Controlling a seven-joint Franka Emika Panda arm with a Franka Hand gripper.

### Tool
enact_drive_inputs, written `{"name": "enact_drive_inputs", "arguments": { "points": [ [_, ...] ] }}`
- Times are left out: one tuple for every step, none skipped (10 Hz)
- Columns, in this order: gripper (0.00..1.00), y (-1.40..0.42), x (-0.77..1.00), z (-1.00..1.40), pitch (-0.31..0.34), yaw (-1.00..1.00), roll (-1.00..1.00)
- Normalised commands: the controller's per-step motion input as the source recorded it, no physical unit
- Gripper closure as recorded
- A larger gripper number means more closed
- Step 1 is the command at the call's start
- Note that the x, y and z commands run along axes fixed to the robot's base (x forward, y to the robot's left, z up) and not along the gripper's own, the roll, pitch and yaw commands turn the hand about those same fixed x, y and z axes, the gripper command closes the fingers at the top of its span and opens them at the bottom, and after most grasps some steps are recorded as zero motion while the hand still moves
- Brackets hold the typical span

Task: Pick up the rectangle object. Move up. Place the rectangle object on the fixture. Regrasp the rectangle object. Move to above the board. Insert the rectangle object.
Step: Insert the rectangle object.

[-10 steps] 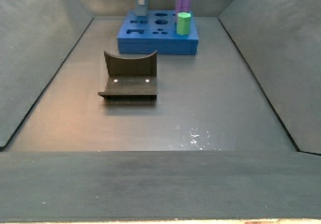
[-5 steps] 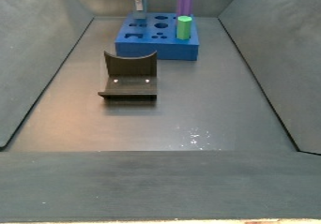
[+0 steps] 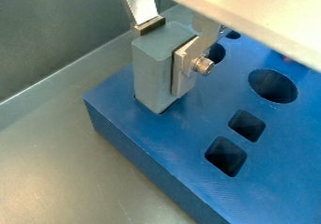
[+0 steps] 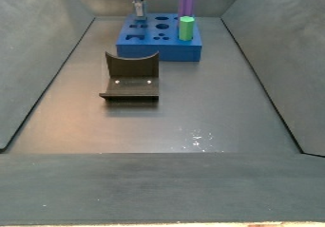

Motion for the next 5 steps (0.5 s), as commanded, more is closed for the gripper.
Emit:
{"name": "enact_drive_inputs", "arguments": {
  "points": [
    [1.0,0.0,0.0,0.0,0.0,0.0,0.01],
    [1.0,-0.03,0.0,0.0,0.0,0.0,0.0],
    [1.0,-0.07,0.0,0.0,0.0,0.0,0.0],
    [1.0,-0.19,0.0,-0.18,-0.14,0.0,0.0],
    [1.0,-0.73,0.0,-0.27,-0.3,0.21,0.26]
  ]
}}
